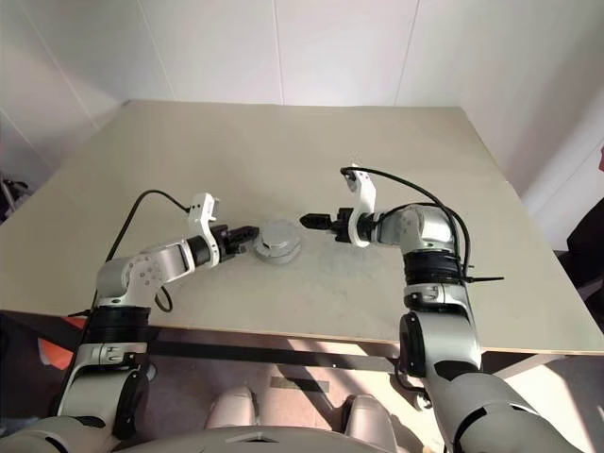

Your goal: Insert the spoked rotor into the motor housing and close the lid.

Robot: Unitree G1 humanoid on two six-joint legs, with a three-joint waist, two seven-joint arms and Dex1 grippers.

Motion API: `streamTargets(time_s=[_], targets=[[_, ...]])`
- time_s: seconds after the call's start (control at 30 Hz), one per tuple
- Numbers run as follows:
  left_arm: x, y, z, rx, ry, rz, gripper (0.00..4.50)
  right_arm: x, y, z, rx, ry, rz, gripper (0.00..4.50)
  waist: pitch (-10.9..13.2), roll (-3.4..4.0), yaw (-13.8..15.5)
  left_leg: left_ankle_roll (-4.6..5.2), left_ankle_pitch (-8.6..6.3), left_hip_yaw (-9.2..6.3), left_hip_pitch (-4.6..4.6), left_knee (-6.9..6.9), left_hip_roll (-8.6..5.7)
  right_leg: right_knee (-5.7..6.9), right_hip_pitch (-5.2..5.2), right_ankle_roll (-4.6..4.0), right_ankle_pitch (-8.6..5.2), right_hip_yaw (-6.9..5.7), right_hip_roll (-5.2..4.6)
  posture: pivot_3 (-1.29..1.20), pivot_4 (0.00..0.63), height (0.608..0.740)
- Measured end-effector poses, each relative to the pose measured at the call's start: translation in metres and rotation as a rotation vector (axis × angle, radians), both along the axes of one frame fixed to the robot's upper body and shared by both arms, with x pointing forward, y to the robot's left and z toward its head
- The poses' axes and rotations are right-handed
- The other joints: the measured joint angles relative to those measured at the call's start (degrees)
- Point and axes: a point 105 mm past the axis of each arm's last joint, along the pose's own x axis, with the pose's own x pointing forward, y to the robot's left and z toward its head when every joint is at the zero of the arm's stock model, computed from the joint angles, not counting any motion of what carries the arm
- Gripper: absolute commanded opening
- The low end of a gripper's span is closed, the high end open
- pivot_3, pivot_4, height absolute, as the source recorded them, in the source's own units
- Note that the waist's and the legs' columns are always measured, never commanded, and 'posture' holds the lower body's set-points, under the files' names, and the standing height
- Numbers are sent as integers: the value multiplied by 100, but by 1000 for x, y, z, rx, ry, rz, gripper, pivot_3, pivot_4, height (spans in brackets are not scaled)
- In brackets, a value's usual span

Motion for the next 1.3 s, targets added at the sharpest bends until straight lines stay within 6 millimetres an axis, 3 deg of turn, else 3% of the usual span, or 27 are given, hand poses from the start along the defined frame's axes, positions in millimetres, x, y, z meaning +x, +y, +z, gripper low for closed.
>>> streamTargets(time_s=[0.23,0.5,0.73,1.13,1.23,1.3], targets=[[0,2,0,6,-1,3,0,-10,9,-14,94,177,-51,4467,0,1,1,-5,3,0,3,-3,0,1,-1,0,0,0,0,0,0,740],[0,4,-1,13,-1,10,0,-9,19,-15,145,215,-89,4467,-2,2,-14,-24,14,0,20,-19,0,4,1,2,-1,2,2,0,0,740],[1,6,-2,21,3,17,0,-18,51,-11,231,268,-17,4467,-2,4,-4,-29,17,0,9,-24,-2,1,-6,2,0,0,1,0,0,740],[2,12,-4,48,10,39,0,-12,69,-4,242,243,-11,4467,-1,5,-7,-30,17,-1,6,-26,-1,2,-12,2,-1,-1,2,0,0,740],[2,12,-4,49,9,39,0,-10,71,-10,210,247,-28,3872,-1,4,-7,-30,18,-1,6,-26,-1,3,-12,2,-1,-1,2,0,0,740],[2,13,-4,50,10,40,0,-9,70,-14,201,254,-41,3237,-1,4,-6,-30,18,-1,5,-26,-2,2,-12,2,-1,-1,2,0,0,740]])
